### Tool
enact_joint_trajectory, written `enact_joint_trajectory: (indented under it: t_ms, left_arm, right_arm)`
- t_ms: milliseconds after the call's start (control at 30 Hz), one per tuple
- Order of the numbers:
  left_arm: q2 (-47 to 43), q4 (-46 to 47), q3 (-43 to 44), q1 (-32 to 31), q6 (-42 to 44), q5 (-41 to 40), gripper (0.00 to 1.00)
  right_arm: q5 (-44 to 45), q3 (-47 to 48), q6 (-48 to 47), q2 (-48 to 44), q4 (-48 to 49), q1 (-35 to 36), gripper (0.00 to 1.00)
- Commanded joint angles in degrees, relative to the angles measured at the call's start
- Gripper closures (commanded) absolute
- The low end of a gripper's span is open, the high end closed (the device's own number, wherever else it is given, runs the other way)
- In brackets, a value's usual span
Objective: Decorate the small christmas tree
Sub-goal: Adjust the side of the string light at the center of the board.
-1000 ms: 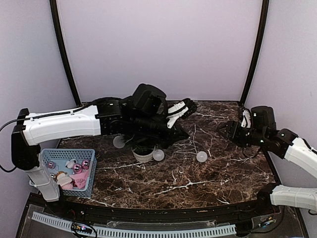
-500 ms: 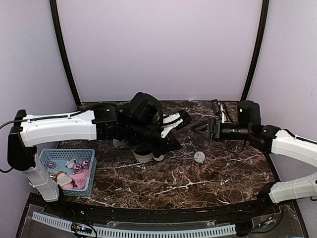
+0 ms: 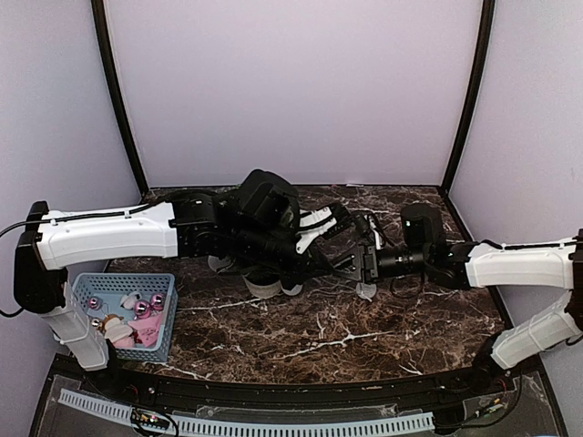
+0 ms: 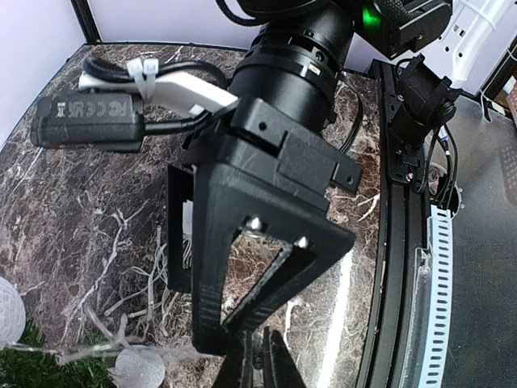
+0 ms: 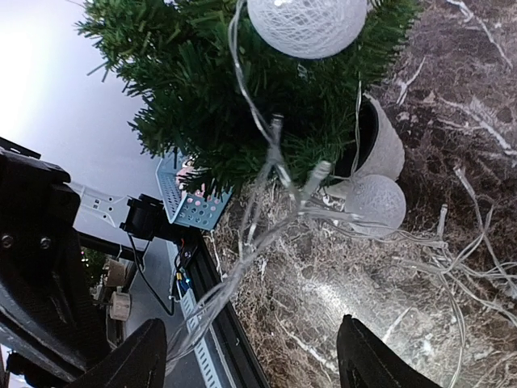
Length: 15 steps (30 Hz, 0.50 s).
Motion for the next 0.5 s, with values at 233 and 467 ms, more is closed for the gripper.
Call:
enact_joint_trajectory:
  t_ms: [233, 467]
  left_arm:
    - [0.71, -0.79, 0.99, -0.2, 2.7, 2.27, 0.99]
    - [0.96, -1.6, 1.44, -0.2, 3.9, 0.91, 0.99]
  right_arm:
    - [-6.53, 3.06, 8.81, 7.1, 10.8, 3.57, 0.43]
    - [-9.21, 3.73, 11.94, 8.97, 14.09, 3.99, 0.78]
